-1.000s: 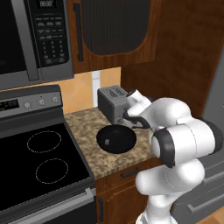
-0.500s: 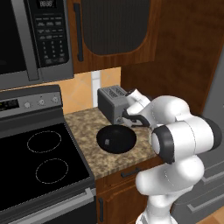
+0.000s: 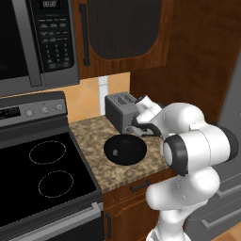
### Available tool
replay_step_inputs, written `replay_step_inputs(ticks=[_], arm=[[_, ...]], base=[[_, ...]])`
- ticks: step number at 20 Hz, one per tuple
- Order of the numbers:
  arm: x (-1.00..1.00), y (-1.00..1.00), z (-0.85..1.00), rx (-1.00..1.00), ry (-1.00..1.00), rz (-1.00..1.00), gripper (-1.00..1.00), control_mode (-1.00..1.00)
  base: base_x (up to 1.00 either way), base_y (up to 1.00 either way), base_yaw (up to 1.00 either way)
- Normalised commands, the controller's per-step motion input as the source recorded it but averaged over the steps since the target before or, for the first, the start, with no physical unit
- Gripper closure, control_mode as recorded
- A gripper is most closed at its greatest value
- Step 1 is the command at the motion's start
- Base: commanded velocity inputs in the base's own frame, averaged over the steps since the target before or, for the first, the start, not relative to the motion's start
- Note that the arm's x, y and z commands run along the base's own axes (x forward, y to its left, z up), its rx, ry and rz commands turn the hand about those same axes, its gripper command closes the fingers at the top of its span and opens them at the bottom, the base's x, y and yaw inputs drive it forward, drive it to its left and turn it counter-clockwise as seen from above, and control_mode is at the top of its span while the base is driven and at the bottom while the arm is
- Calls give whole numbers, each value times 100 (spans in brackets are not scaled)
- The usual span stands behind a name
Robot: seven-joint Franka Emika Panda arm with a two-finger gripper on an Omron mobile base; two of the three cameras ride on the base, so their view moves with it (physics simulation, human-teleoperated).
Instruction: Grab a lemon wedge from the fridge and one ice cube from the ice bowl, and put them in the glass of lemonade.
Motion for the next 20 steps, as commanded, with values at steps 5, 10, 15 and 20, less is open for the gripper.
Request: replay_step_inputs(ticks=[5, 10, 15, 20], arm=[[-4, -7, 2, 0, 0, 0, 100, -100], [-5, -4, 0, 0, 0, 0, 100, -100], [15, 0, 0, 0, 0, 0, 100, -100], [26, 0, 0, 0, 0, 0, 100, -100]], base=[[0, 0, 0], [0, 0, 0], [0, 0, 0], [0, 0, 0]])
